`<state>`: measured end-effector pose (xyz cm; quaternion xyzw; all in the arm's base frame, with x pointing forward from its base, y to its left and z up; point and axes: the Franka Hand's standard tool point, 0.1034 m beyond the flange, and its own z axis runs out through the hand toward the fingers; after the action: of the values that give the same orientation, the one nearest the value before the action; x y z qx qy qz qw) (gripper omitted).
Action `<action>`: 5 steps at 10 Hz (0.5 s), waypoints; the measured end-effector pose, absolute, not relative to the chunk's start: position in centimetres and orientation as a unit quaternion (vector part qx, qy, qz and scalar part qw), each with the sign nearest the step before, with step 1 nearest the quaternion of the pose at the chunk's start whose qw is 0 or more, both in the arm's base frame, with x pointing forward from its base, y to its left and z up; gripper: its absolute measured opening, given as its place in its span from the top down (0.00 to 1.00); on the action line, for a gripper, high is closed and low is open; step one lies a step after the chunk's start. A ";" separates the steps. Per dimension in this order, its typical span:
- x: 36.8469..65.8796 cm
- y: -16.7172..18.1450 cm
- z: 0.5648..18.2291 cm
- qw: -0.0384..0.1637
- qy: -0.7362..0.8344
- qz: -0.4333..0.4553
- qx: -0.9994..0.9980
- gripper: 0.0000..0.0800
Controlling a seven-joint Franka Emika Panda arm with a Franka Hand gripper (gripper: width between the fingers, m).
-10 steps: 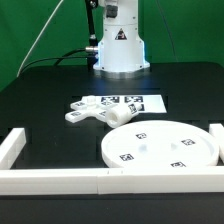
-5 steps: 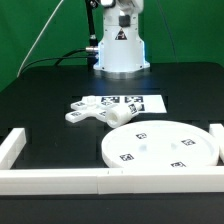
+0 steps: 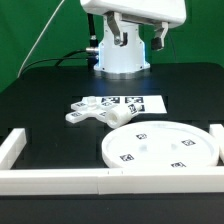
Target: Assemble round table
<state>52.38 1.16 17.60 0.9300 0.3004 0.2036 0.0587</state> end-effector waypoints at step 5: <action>52.7 -1.1 15.3 -0.008 0.069 0.180 0.981 0.19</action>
Offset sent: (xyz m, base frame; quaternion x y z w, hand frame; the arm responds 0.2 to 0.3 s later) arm 0.0089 -0.0123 -0.0260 0.0820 -0.0384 0.3485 0.9329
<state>52.68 -1.07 15.35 0.9812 0.0690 0.1803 -0.0079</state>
